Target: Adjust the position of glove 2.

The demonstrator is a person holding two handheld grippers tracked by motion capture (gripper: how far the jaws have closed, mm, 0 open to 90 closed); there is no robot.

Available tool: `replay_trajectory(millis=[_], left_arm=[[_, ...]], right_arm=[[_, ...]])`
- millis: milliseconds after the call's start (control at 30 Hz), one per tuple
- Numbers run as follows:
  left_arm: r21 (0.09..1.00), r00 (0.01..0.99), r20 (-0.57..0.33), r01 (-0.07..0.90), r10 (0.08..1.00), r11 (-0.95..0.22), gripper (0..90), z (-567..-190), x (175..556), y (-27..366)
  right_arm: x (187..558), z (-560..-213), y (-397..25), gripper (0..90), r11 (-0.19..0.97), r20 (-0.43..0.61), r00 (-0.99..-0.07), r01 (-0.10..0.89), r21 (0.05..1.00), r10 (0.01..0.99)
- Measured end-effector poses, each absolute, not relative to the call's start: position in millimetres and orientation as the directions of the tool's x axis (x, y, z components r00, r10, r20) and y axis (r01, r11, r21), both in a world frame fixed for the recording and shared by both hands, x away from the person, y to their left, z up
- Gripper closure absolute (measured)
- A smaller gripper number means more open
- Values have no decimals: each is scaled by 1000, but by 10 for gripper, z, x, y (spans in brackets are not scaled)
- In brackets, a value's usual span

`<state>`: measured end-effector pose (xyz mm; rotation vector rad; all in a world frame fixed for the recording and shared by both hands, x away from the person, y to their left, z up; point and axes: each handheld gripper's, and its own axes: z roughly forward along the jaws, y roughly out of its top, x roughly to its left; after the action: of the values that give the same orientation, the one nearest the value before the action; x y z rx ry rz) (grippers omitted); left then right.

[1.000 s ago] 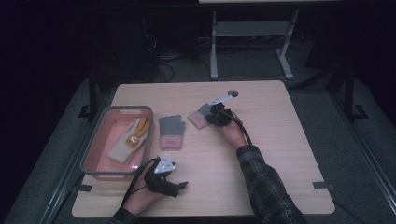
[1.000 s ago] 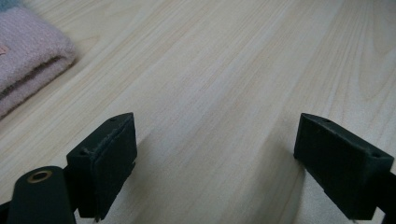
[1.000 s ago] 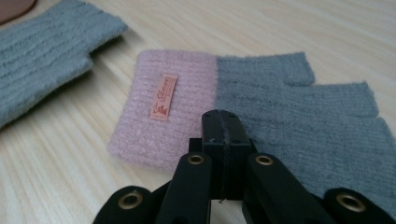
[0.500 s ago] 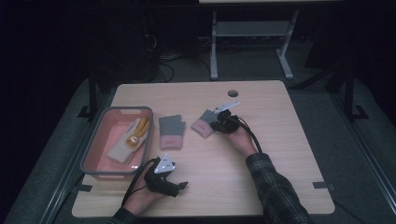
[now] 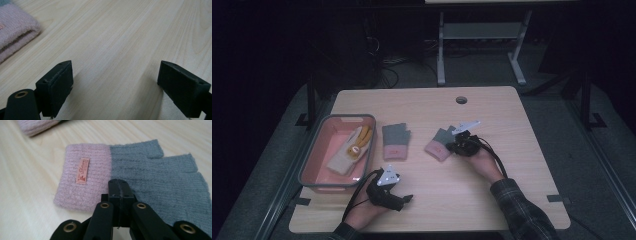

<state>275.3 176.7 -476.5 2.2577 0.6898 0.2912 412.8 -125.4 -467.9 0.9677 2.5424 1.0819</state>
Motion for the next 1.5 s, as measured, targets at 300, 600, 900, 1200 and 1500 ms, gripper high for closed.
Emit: replay_trajectory(millis=[300, 600, 900, 1200, 1500], left_arm=[[719, 828, -2, 391, 561, -574, 124, -4766, 2753, 1765], [720, 828, -3, 392, 561, -574, 124, -4766, 2752, 1764], [720, 828, -4, 392, 561, -573, 124, -4767, 2752, 1763], [714, 823, -3, 400, 569, -575, 124, -4759, 2759, 1745], [709, 792, -63, 464, 607, -531, 476, -4619, 2770, 1687]], right_arm=[[3883, -4648, -1504, 900, 535, 56, -763, 502, 680, 644], [3593, -4623, -1666, 900, 550, 56, -764, 511, 660, 642], [3286, -4613, -1817, 900, 561, 70, -778, 509, 653, 624], [3093, -4544, -2014, 476, 489, 92, -743, 522, 699, 663], [2948, -4677, -2412, 185, 439, 76, -695, 531, 724, 715]])
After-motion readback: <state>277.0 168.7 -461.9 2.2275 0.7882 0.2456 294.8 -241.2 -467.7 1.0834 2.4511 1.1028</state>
